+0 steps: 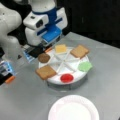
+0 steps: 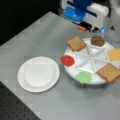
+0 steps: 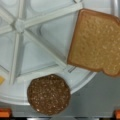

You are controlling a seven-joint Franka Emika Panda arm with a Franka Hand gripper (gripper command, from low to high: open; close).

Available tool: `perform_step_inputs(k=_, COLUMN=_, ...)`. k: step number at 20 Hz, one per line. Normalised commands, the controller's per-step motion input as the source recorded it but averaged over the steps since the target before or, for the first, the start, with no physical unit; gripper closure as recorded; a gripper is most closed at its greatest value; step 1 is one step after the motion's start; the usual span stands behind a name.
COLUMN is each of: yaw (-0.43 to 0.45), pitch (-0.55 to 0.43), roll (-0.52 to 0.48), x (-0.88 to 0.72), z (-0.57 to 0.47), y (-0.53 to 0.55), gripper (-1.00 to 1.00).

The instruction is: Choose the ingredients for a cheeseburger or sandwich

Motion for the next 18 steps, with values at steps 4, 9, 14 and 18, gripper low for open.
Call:
perform_step_inputs(k=4, yaw=-0.014, pitch=-0.002, roll=0.043, x=-0.02, z=0.03, y=-0.05, gripper=-1.0)
perform_step_inputs(k=9, yaw=-0.058, pitch=0.033, roll=0.046, x=-0.05, z=0.02, y=-0.15, gripper=-1.0)
perform_step_inputs(k=14, yaw=-0.086, pitch=0.085, roll=0.148, x=-0.05, z=0.06, y=-0.22, gripper=-1.0)
perform_step_inputs(k=18, yaw=-0.099, pitch=0.088, roll=0.268, x=-0.05, z=0.08, y=-0.24, gripper=-1.0)
